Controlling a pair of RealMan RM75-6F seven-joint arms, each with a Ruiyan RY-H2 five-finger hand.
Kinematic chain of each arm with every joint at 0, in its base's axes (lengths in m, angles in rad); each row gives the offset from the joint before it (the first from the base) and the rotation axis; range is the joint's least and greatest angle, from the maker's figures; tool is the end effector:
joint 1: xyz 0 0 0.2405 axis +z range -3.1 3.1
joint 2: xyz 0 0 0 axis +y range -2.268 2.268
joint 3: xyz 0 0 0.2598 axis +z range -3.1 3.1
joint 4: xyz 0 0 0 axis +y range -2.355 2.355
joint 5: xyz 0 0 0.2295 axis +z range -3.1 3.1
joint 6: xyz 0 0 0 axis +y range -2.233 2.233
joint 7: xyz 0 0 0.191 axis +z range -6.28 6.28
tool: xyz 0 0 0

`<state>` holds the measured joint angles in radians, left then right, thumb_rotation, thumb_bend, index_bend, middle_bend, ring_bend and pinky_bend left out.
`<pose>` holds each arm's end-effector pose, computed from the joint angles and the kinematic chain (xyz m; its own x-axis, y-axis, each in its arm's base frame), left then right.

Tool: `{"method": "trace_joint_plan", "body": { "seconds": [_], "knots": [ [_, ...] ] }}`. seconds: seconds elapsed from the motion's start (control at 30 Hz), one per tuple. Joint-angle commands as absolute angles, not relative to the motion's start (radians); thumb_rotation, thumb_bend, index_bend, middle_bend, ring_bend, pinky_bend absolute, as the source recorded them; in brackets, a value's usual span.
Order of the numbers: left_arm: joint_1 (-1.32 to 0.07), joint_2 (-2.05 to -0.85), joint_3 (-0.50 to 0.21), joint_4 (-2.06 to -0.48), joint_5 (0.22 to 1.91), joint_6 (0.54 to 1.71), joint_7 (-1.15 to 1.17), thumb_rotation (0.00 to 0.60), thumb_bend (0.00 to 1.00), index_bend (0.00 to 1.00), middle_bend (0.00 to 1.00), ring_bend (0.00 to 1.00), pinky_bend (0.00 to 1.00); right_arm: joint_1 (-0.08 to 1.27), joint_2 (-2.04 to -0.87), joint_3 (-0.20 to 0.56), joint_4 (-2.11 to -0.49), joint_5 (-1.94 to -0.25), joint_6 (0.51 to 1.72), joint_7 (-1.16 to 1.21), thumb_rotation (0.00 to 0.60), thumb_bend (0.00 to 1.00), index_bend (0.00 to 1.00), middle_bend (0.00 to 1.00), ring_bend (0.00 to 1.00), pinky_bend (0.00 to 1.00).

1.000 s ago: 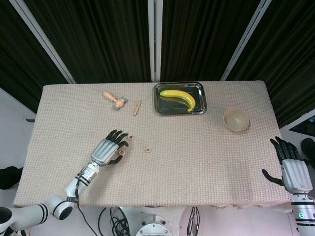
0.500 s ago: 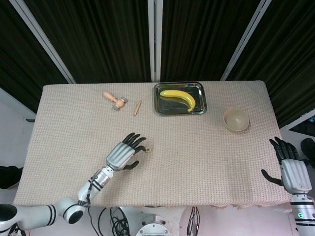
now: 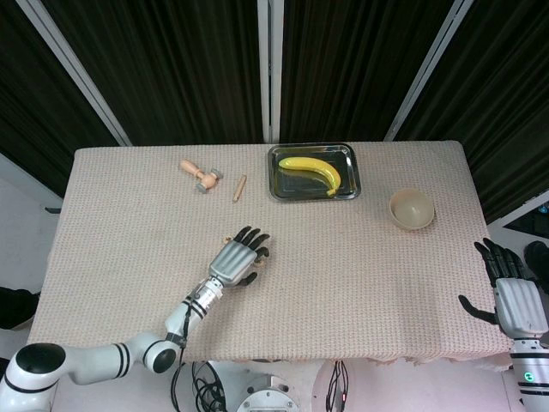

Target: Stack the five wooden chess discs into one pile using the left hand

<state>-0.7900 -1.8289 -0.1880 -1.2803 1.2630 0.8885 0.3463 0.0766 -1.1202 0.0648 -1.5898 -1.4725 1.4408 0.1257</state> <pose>-0.0807 0.3643 -0.1431 0.4763 0.2770 0.8345 0.7924 -0.5466 -0.2708 -0.3349 -0.2309 0.1419 0.2922 -0.0296 0.9559 -0.9556 0.0310 0.2931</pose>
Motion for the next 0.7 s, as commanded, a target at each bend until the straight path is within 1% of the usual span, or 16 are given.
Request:
{"method": "trace_joint_plan", "body": {
  "seconds": [0.03, 0.37, 0.7],
  "knots": [
    [-0.800, -1.840, -0.195, -1.271, 1.246, 0.884, 0.362, 0.600, 0.33, 0.32, 0.08, 0.00, 0.00, 0.077, -1.119, 0.065, -1.590, -1.473, 1.440, 0.127, 0.600, 0.16, 0.00, 0.00, 0.00, 0.00],
    [-0.823, -1.837, -0.197, -1.261, 1.189, 0.866, 0.418, 0.600, 0.34, 0.36, 0.08, 0.00, 0.00, 0.078, -1.116, 0.063, -1.590, -1.470, 1.433, 0.131, 0.600, 0.16, 0.00, 0.00, 0.00, 0.00],
    [-0.829, -1.834, -0.186, -1.253, 1.171, 0.859, 0.406, 0.600, 0.34, 0.40, 0.08, 0.00, 0.00, 0.078, -1.112, 0.066, -1.594, -1.459, 1.426, 0.135, 0.600, 0.16, 0.00, 0.00, 0.00, 0.00]
  ]
}}
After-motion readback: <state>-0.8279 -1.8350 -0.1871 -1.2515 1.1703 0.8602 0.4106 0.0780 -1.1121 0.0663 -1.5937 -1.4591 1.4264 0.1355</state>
